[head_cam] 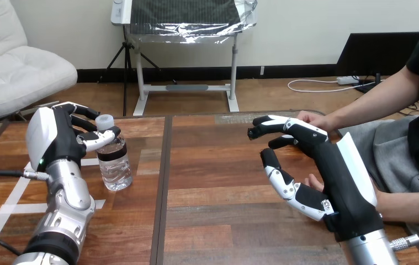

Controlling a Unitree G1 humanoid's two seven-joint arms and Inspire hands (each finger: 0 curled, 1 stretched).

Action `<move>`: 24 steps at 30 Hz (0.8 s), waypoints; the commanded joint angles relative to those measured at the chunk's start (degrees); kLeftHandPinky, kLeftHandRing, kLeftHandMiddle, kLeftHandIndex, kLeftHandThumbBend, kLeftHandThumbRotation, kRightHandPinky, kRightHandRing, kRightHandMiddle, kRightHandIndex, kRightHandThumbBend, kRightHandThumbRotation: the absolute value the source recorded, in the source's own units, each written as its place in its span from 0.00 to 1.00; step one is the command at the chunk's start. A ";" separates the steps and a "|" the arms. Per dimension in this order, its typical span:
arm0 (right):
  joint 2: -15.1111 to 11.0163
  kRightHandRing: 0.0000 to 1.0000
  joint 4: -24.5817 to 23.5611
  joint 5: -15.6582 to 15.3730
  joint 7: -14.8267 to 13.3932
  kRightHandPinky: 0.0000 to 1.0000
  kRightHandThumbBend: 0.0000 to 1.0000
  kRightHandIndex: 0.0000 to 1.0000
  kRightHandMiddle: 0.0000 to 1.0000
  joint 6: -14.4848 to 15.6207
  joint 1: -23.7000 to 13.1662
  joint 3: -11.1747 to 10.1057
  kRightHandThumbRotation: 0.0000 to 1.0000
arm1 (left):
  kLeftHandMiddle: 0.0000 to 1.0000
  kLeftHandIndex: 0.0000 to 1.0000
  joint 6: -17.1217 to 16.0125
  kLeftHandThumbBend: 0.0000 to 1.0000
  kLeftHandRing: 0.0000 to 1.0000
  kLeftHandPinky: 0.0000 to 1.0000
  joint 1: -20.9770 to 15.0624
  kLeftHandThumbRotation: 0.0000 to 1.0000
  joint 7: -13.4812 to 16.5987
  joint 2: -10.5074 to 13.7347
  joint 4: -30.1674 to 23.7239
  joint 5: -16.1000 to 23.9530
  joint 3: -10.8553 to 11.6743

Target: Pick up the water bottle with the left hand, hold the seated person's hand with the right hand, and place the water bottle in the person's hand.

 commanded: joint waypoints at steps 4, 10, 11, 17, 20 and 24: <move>-0.37 0.75 -2.78 -0.01 0.05 0.64 0.23 0.62 0.75 -0.12 -2.34 -0.67 0.00 | 0.47 0.51 -1.39 0.70 0.42 0.35 -1.81 0.00 0.95 0.29 -0.19 0.55 -0.73; -0.49 0.75 -2.69 0.07 0.23 0.64 0.23 0.62 0.75 -0.15 -2.52 -0.62 0.00 | 0.47 0.51 -2.19 0.70 0.42 0.36 -1.67 0.00 0.99 0.33 -0.11 0.15 -0.44; -0.50 0.75 -2.65 0.04 0.22 0.64 0.23 0.62 0.75 -0.19 -2.55 -0.62 0.00 | 0.47 0.51 -2.17 0.70 0.42 0.36 -1.66 0.00 1.06 0.34 -0.12 0.18 -0.46; -0.47 0.75 -2.55 -0.21 0.09 0.64 0.22 0.62 0.74 -0.24 -2.63 -0.60 0.00 | 0.47 0.52 -2.43 0.70 0.42 0.36 -1.58 0.00 1.17 0.38 -0.12 0.17 -0.43; -0.47 0.75 -2.40 -0.14 0.10 0.64 0.22 0.62 0.74 -0.38 -2.70 -0.57 0.00 | 0.46 0.51 -2.60 0.70 0.42 0.36 -1.53 0.00 1.15 0.34 -0.14 0.03 -0.32; -0.56 0.75 -2.28 -0.20 0.15 0.64 0.22 0.61 0.74 -0.47 -2.78 -0.53 0.00 | 0.45 0.51 -2.69 0.70 0.41 0.34 -1.44 0.00 0.93 0.24 -0.31 -0.30 -0.06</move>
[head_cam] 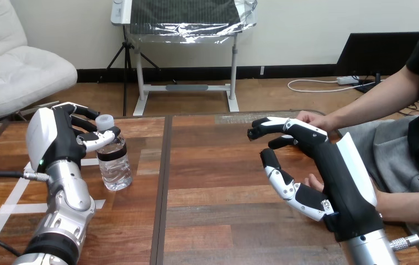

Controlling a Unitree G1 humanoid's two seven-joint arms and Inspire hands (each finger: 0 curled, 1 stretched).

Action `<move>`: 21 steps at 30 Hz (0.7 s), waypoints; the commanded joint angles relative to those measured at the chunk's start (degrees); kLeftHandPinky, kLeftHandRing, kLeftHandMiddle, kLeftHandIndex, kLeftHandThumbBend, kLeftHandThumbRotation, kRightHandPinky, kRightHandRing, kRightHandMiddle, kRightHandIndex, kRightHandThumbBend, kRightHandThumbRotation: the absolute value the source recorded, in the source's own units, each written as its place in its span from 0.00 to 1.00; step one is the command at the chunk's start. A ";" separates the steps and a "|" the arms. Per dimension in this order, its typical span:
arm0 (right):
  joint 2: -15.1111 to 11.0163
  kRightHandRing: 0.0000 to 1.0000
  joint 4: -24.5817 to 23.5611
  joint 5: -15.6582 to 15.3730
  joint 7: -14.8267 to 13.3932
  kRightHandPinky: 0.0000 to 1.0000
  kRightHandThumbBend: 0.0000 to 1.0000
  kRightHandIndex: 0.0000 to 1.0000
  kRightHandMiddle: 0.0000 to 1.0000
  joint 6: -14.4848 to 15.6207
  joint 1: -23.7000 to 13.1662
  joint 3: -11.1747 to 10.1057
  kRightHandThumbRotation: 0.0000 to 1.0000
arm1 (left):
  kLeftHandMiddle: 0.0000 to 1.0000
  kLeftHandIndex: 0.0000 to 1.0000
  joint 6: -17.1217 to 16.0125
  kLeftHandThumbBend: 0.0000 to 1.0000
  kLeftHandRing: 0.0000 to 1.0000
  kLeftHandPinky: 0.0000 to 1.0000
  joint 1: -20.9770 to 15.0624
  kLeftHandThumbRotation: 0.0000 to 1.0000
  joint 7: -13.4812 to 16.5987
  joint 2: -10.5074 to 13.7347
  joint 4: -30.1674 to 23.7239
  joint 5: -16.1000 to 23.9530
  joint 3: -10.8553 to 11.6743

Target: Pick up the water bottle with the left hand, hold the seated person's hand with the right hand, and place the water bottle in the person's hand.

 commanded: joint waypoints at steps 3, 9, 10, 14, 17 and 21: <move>-0.51 0.75 -2.28 -0.11 0.15 0.64 0.22 0.61 0.74 -0.46 -2.79 -0.50 0.00 | 0.45 0.51 -1.99 0.70 0.40 0.34 -1.48 0.00 0.69 0.16 -0.61 -0.17 -0.06; -0.51 0.75 -2.48 -0.01 0.33 0.64 0.22 0.61 0.74 -0.10 -2.78 -0.47 0.00 | 0.45 0.51 -2.07 0.70 0.40 0.34 -1.14 0.00 0.52 -0.25 -1.11 -0.72 0.41; -0.51 0.75 -2.51 -0.06 0.34 0.64 0.23 0.61 0.74 -0.02 -2.79 -0.48 0.00 | 0.45 0.51 -2.01 0.70 0.40 0.34 -1.11 0.00 0.50 -0.29 -1.22 -0.75 0.42; -0.44 0.75 -2.71 -0.01 0.36 0.64 0.23 0.61 0.74 0.10 -2.67 -0.52 0.00 | 0.45 0.51 -1.85 0.70 0.41 0.34 -0.41 0.00 0.91 -0.60 -2.61 -0.55 0.25; -0.41 0.75 -2.73 0.00 0.37 0.64 0.23 0.61 0.74 0.19 -2.70 -0.54 0.00 | 0.46 0.51 -1.85 0.70 0.41 0.34 0.02 0.00 1.44 -0.68 -3.11 0.01 -0.14; -0.52 0.76 -2.48 0.09 0.35 0.64 0.23 0.61 0.74 -0.12 -2.81 -0.64 0.00 | 0.48 0.52 -1.10 0.71 0.42 0.35 0.45 0.00 1.75 -0.65 -3.80 0.96 -0.88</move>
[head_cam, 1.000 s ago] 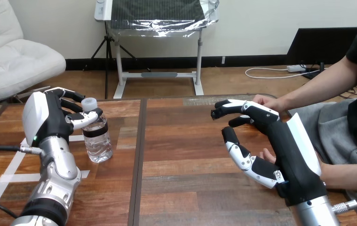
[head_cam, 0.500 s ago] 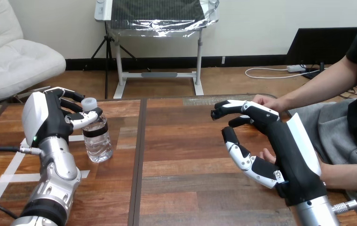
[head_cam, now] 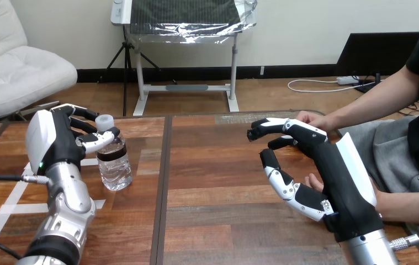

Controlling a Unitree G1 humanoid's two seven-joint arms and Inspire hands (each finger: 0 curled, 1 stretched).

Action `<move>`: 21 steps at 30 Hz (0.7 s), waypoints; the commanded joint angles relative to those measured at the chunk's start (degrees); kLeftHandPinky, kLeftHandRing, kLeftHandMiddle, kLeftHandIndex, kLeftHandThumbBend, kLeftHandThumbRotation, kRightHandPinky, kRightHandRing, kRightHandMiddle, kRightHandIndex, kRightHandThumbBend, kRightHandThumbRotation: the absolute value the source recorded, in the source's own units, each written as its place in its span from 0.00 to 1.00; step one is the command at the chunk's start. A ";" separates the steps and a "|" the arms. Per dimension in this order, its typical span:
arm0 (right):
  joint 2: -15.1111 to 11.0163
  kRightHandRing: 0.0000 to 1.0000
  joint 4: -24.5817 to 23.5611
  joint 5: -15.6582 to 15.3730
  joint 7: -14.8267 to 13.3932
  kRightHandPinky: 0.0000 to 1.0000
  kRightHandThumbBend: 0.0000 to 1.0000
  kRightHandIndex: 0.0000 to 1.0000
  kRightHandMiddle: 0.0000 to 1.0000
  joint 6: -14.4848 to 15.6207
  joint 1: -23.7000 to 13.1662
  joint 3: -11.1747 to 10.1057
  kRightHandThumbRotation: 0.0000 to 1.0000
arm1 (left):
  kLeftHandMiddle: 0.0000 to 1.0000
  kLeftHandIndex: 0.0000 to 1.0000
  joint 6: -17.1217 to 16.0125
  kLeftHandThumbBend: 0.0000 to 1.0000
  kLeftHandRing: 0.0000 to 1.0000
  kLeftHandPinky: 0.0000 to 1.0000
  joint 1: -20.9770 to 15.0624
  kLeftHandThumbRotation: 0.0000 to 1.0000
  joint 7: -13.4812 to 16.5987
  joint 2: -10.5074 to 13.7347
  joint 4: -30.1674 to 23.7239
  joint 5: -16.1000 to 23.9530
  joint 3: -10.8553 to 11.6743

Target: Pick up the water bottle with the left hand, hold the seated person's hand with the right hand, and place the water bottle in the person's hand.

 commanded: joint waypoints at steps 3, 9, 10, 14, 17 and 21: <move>-0.57 0.76 -2.35 0.13 0.16 0.64 0.23 0.61 0.74 -0.32 -2.87 -0.72 0.00 | 0.50 0.54 -0.35 0.72 0.44 0.36 -0.23 0.01 0.69 -0.12 -3.82 1.58 -1.72; -0.64 0.76 -1.63 -0.06 -0.12 0.65 0.24 0.62 0.74 -1.08 -3.33 -0.77 0.00 | 0.61 0.64 0.96 0.77 0.57 0.50 0.27 0.14 0.39 0.45 -4.35 3.45 -3.30; -0.65 0.76 -1.59 -0.10 -0.16 0.65 0.24 0.62 0.74 -1.16 -3.36 -0.78 0.00 | 0.63 0.65 1.25 0.78 0.59 0.52 0.32 0.16 0.43 0.48 -4.48 3.64 -3.44; -0.60 0.76 -1.28 -0.29 -0.39 0.65 0.24 0.61 0.74 -1.46 -3.53 -0.76 0.00 | 0.68 0.70 3.05 0.82 0.66 0.58 0.36 0.25 0.89 0.49 -5.04 4.61 -3.92; -0.58 0.76 -1.29 -0.27 -0.37 0.65 0.24 0.62 0.74 -1.40 -3.53 -0.77 0.00 | 0.72 0.74 3.32 0.85 0.69 0.62 0.29 0.32 1.87 0.53 -4.55 5.19 -4.25; -0.62 0.77 -1.47 -0.33 -0.28 0.65 0.24 0.62 0.74 -1.14 -3.53 -0.79 0.00 | 0.74 0.76 4.27 0.88 0.72 0.64 0.26 0.37 3.14 0.50 -4.50 6.05 -4.71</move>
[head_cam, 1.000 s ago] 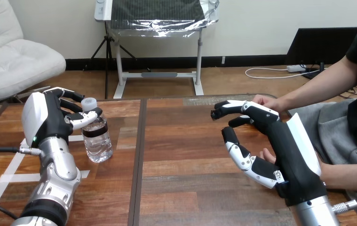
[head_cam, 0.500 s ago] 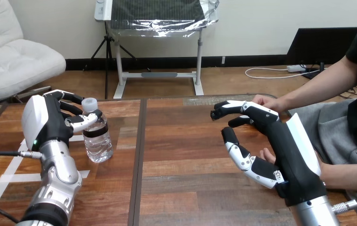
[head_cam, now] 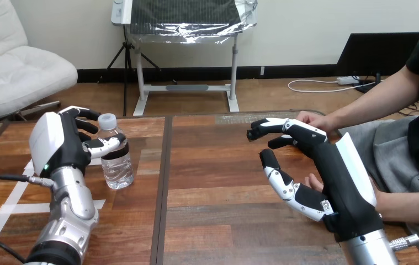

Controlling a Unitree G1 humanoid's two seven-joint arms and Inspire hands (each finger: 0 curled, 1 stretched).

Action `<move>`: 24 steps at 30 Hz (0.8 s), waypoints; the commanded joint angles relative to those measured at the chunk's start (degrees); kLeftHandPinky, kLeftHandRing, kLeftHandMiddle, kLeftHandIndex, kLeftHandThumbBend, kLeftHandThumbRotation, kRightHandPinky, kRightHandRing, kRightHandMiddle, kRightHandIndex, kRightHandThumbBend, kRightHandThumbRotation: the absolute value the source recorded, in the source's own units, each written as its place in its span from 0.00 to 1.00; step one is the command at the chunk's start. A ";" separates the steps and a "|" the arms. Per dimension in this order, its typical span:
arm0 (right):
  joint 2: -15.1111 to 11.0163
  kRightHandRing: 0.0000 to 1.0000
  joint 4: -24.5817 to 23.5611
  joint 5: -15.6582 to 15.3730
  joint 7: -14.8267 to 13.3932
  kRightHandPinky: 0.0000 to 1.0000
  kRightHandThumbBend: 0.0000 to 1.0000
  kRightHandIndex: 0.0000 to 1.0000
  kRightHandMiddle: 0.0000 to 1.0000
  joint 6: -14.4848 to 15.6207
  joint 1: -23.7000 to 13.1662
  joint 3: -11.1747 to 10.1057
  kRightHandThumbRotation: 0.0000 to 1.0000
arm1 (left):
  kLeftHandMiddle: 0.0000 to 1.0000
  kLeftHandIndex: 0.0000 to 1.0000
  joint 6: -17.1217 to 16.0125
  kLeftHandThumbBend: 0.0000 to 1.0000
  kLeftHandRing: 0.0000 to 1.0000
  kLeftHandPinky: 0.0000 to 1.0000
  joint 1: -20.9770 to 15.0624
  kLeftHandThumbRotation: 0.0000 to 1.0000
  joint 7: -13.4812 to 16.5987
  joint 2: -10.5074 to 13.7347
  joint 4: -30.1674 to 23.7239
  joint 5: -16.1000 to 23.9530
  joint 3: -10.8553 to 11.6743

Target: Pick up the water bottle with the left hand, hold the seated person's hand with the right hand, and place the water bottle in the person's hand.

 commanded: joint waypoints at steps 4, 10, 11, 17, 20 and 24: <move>-0.51 0.77 -1.84 0.01 -0.04 0.66 0.24 0.62 0.74 -0.44 -3.48 -0.74 0.00 | 0.76 0.78 1.30 0.91 0.73 0.65 -1.44 0.44 2.65 0.39 -1.99 1.93 -1.49; -0.61 0.78 -2.24 -0.14 0.14 0.66 0.24 0.62 0.74 0.01 -3.40 -0.76 0.00 | 0.77 0.78 1.90 0.92 0.73 0.65 -1.49 0.48 2.94 0.48 -1.97 2.08 -1.83; -0.66 0.78 -2.28 -0.21 0.15 0.66 0.24 0.62 0.74 0.03 -3.42 -0.79 0.00 | 0.77 0.78 1.92 0.93 0.73 0.65 -1.51 0.48 3.02 0.52 -1.85 2.14 -1.92; -0.67 0.78 -2.19 -0.14 0.23 0.67 0.24 0.62 0.74 0.01 -3.49 -0.87 0.00 | 0.76 0.78 2.25 0.94 0.73 0.64 -1.49 0.50 2.86 0.56 -1.91 2.11 -2.10; -0.63 0.78 -2.15 -0.20 0.21 0.67 0.24 0.62 0.74 0.04 -3.48 -0.91 0.00 | 0.76 0.78 2.46 0.94 0.73 0.63 -1.47 0.50 2.78 0.54 -2.06 2.09 -2.16; -0.64 0.78 -2.15 -0.18 0.24 0.67 0.25 0.63 0.74 0.06 -3.48 -0.93 0.00 | 0.77 0.79 2.82 0.95 0.73 0.63 -1.35 0.51 2.54 0.49 -2.50 2.05 -2.24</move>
